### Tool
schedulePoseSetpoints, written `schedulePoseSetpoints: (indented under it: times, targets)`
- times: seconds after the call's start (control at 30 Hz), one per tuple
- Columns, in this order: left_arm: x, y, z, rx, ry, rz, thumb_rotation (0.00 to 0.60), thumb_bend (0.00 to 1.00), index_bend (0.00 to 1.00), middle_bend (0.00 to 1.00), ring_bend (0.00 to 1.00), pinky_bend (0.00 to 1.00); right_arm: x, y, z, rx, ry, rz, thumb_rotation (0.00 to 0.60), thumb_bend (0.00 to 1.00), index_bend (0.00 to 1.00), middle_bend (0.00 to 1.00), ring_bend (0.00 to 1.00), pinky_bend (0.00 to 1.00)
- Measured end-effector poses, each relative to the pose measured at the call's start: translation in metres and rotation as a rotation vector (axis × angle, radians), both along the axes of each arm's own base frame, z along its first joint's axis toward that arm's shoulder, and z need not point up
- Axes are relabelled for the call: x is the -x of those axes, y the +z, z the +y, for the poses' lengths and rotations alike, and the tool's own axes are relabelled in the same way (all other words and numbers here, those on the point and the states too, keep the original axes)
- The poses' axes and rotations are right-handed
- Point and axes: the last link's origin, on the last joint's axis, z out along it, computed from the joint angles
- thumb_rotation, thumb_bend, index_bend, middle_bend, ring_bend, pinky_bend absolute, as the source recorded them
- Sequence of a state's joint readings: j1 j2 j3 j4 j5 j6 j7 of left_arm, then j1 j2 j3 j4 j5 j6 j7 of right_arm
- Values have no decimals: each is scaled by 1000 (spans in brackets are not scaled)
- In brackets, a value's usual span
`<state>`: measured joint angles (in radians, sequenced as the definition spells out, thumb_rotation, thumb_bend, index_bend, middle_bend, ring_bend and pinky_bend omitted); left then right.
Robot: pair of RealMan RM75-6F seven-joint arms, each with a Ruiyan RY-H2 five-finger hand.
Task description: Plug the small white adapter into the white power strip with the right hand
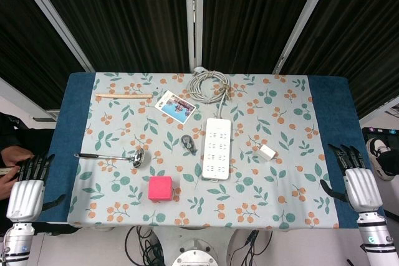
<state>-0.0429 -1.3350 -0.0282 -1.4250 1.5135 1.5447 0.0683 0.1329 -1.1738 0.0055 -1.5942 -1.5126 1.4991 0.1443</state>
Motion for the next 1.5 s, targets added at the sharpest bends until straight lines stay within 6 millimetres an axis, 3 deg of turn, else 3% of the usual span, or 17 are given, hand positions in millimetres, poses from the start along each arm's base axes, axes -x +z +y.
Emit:
schedulePoseSetpoints:
  times: [0.37, 0.57, 0.9, 1.1, 1.5]
  targets:
    - [-1, -1, 2, 10, -2, 1, 600, 0, 20, 0, 0, 0, -2, -10, -11, -68, -10, 3, 600, 167, 59, 192, 57, 0]
    - [-1, -2, 2, 16, -4, 3, 600, 0, 20, 0, 0, 0, -8, -34, -40, -194, -31, -5, 600, 164, 3, 210, 56, 0]
    - [2, 0, 1, 10, 13, 1, 600, 0, 20, 0, 0, 0, -21, -88, -105, -349, -95, -56, 600, 164, 0, 209, 0, 0]
    - [4, 0, 2, 12, 18, -1, 600, 0, 20, 0, 0, 0, -28, -112, -118, -416, -106, -89, 600, 164, 0, 224, 0, 0]
    - [6, -1, 1, 12, 22, -6, 600, 0, 20, 0, 0, 0, -43, -131, -123, -471, -71, -143, 600, 165, 0, 251, 0, 0]
